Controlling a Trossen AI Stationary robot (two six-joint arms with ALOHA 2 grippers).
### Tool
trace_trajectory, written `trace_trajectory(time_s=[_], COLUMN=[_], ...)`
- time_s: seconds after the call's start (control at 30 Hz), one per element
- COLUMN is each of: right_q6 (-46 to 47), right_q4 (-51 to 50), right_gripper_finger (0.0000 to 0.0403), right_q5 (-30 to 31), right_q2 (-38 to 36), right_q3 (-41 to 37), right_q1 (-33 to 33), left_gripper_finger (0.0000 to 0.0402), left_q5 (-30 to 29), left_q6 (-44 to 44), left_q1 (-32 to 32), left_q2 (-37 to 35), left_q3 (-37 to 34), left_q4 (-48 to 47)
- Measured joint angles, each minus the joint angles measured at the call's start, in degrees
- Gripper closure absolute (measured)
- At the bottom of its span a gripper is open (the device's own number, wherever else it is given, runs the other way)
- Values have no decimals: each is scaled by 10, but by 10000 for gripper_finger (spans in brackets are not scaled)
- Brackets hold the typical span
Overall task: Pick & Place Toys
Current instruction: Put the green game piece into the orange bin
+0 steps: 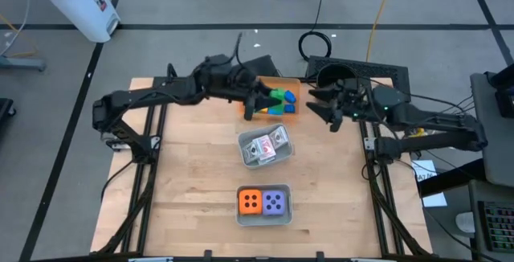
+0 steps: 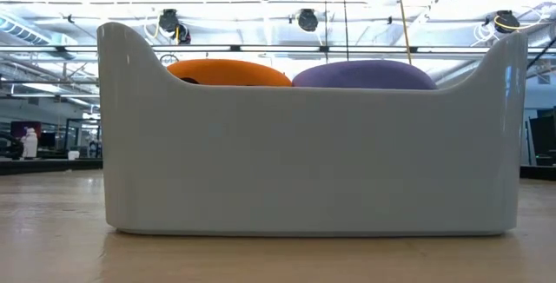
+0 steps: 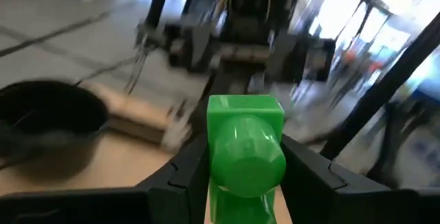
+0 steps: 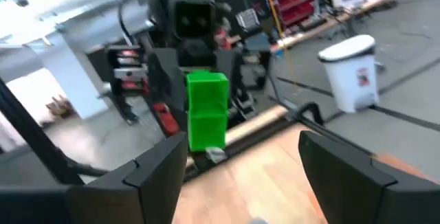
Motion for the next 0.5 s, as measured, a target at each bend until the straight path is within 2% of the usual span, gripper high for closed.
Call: trace_trajectory(time_s=[0.07,0.17,0.33,0.5], right_q6=[0,0,14,28], right_q4=[-45,-107,-193,-223], right_gripper_finger=[134,135,136,136], right_q5=[1,2,5,6], right_q2=[-21,-46,-57,-43], right_q3=[0,0,0,-9], right_q1=[-6,-10,-10,-10], left_gripper_finger=[257,257,257,257], left_q5=[-2,-4,5,15], left_q6=[48,94,129,165], left_q1=[7,22,60,93], left_q2=[8,28,71,140], left_q3=[40,83,133,184], left_q4=[-94,-182,-258,-328])
